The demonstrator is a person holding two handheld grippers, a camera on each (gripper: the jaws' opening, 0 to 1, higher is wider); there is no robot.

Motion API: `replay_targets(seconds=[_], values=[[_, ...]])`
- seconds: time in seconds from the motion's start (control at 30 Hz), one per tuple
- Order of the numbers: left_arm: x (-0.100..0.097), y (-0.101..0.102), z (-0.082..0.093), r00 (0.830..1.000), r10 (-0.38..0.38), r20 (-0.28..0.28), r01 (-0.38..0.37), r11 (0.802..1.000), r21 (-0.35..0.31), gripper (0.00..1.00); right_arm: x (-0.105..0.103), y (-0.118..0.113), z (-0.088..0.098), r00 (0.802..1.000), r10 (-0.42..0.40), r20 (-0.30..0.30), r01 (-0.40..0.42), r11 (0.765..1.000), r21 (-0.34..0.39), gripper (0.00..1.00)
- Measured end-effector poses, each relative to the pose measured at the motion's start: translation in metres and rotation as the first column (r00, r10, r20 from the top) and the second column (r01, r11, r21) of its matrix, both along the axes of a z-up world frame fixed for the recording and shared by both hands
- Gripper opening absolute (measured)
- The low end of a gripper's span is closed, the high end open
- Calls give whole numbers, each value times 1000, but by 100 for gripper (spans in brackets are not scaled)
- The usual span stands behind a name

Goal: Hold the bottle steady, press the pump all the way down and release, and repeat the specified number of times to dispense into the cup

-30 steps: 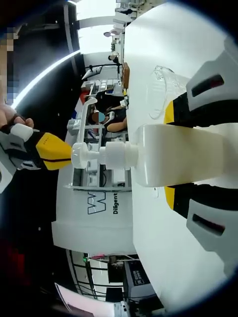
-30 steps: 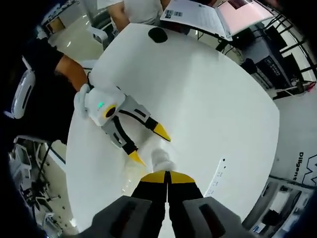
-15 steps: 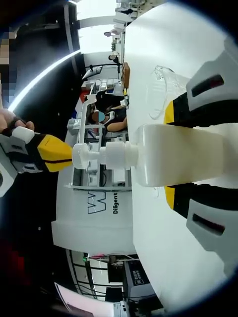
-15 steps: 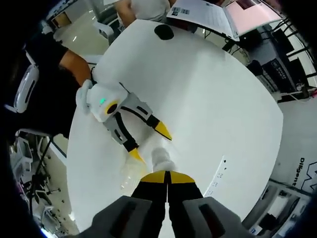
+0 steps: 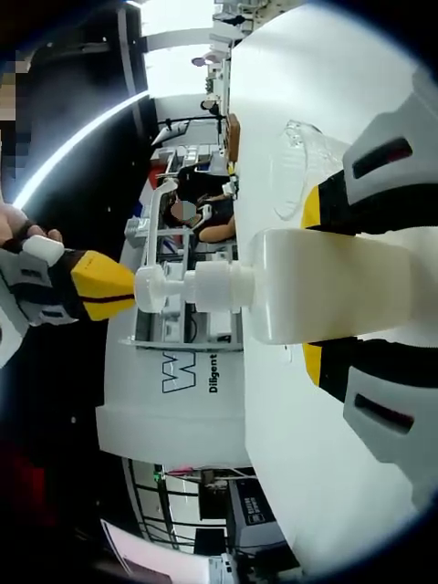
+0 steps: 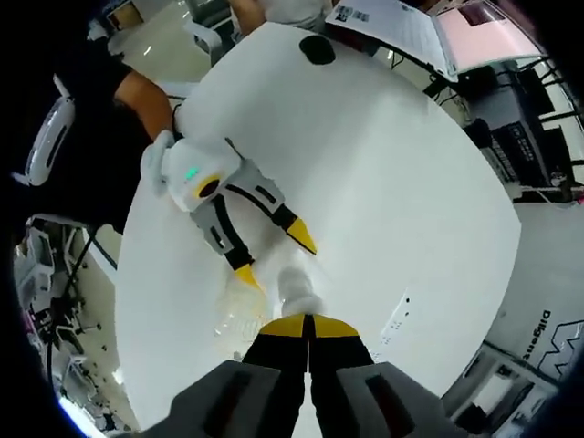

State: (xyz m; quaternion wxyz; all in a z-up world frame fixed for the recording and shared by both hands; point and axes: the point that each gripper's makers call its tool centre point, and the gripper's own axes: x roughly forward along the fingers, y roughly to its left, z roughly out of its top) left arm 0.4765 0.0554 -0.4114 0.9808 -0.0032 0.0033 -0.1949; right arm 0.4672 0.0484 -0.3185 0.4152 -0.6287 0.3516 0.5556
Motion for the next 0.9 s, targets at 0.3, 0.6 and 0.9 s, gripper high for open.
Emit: replay_targets(seconds=[0.3,0.6,0.9], values=[[-1,1,1,1000,3,1,-3,1000,-2,42,3,1,0,1000,23,13,-23,1000,-4,0],[-1,1,1,1000,10,6,-10,1000,-4,41,6,-2,0,998,58,35,-57,998,-27,0],[-1,2,2,1000,13,10,-13,1000,-7,41,7,-1,0,998,58,36,-57,998,-18,0]])
